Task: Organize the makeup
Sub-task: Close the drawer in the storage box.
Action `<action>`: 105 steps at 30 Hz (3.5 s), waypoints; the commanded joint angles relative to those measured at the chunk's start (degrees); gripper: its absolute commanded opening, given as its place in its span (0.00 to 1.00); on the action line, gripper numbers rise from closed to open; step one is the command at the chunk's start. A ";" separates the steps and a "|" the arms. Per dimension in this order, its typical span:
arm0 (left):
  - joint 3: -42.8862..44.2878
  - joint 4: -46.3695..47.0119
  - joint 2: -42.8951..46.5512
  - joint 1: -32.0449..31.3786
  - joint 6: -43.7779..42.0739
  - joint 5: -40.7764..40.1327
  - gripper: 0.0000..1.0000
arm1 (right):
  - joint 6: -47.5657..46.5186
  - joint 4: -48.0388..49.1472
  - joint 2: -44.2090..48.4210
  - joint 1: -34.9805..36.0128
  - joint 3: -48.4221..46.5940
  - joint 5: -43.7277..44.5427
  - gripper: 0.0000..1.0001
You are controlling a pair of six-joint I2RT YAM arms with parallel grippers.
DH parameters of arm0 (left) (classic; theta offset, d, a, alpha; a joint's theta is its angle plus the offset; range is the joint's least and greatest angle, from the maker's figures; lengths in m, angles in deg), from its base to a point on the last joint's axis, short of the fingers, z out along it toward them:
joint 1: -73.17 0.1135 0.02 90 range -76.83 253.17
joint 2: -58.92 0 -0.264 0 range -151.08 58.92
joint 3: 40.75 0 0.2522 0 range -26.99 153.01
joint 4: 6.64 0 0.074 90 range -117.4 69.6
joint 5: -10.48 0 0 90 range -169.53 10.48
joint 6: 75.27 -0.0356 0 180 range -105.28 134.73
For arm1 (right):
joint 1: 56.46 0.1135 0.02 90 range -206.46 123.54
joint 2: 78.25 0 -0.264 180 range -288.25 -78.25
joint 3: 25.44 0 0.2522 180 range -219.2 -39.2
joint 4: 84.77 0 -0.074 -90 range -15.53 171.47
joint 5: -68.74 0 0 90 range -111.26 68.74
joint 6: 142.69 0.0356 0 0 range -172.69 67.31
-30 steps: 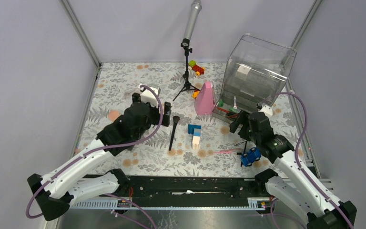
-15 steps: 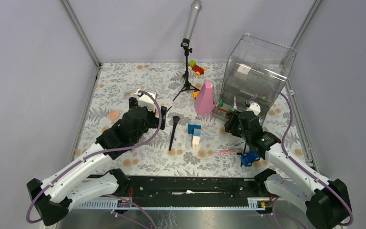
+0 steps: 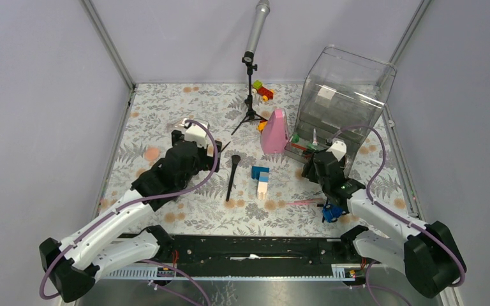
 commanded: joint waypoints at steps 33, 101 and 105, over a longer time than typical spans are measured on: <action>-0.26 2.89 -1.40 3.17 0.83 4.69 0.97 | -16.00 35.60 -9.57 0.37 5.59 23.78 0.75; -0.48 3.05 -2.47 3.70 0.48 6.98 0.97 | -15.77 42.20 -23.90 -7.71 -7.42 22.83 0.81; -0.48 3.09 -2.46 3.79 0.47 6.98 0.97 | -12.13 38.95 -23.09 -7.74 -6.48 20.53 0.80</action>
